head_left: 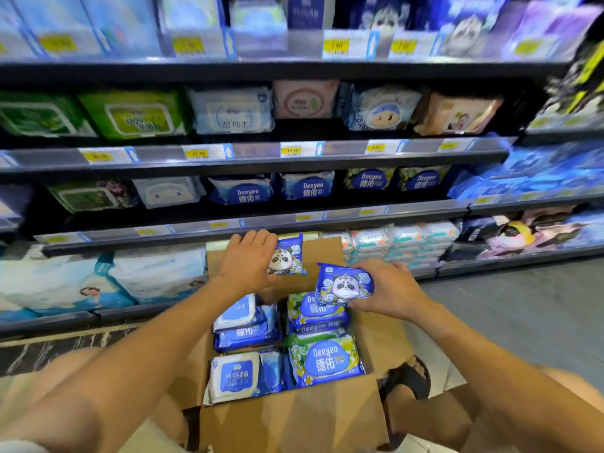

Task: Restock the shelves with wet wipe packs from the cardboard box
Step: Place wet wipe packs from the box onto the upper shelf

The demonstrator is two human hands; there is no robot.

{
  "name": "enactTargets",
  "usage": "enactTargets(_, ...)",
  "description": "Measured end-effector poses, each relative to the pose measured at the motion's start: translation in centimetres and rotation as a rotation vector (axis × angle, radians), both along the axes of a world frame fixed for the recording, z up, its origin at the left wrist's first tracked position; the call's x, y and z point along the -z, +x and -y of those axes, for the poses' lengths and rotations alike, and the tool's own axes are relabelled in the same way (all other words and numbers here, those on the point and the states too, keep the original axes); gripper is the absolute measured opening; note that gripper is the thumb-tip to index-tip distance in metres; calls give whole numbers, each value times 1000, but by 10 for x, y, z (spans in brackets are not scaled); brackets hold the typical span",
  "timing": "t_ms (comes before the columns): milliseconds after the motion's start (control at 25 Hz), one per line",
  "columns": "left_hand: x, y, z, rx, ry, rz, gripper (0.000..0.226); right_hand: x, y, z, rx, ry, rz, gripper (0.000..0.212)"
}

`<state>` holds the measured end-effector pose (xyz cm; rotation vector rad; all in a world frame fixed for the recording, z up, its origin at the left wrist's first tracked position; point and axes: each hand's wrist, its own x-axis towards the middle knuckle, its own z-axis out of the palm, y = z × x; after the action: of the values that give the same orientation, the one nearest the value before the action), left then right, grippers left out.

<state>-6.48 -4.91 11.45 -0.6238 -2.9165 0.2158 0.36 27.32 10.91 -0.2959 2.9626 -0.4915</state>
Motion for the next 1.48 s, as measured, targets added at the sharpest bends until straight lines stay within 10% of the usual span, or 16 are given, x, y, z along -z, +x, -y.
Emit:
enactTargets(720, -252, -41, -21, 152, 105, -494, 73, -270, -56, -37, -28, 66, -531, 79)
enactTargets(1480, -277, -86, -15, 103, 168, -511, 73, -385, -216, -25, 57, 290, -770, 65)
